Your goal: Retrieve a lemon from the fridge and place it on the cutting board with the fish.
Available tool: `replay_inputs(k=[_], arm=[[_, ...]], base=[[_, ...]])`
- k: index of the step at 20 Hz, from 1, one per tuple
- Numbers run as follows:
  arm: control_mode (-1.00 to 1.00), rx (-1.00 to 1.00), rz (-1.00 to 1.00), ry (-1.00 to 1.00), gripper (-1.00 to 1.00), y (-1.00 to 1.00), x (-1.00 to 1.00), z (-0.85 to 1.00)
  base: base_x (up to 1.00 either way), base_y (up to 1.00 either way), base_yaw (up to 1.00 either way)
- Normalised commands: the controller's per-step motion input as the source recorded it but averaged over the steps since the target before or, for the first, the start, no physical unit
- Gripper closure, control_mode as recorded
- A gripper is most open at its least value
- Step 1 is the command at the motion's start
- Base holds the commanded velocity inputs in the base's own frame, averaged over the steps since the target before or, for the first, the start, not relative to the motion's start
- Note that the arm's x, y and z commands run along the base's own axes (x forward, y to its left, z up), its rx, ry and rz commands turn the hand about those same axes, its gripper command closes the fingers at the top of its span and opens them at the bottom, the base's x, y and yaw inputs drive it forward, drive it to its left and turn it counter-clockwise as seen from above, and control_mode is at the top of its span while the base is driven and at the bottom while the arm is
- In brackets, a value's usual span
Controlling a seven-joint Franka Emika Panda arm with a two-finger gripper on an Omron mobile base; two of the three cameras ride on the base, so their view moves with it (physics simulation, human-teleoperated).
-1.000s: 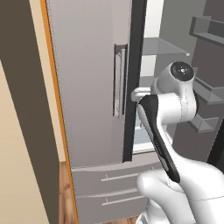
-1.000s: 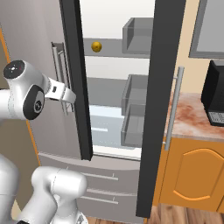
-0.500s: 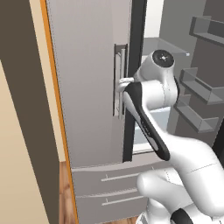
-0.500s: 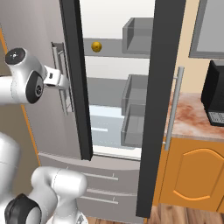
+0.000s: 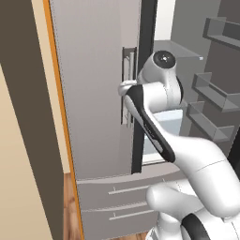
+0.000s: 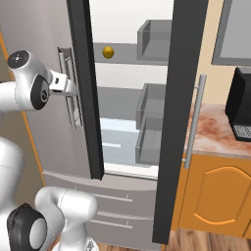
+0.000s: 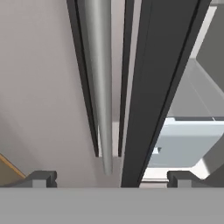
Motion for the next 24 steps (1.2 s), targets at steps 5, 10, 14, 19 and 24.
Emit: replay_inputs(k=[5,10,14,19,24], arm=[[-1.00,0.00,-0.01,-0.04,-1.00,0.01,0.46,0.00],[-1.00,0.00,-0.05,-0.02,-1.00,0.09,0.45,0.00],[-1.00,0.00,-0.08,-0.02,-1.00,0.15,0.39,0.00],[-1.00,0.00,-0.04,-0.04,-1.00,0.07,0.33,0.00],[-1.00,0.00,0.00,-0.06,-1.00,-0.12,0.21,-0.02]], base=[[0.00,0.00,0.00],[0.00,0.00,0.00],[0.00,0.00,0.00],[0.00,0.00,0.00],[0.00,0.00,0.00]])
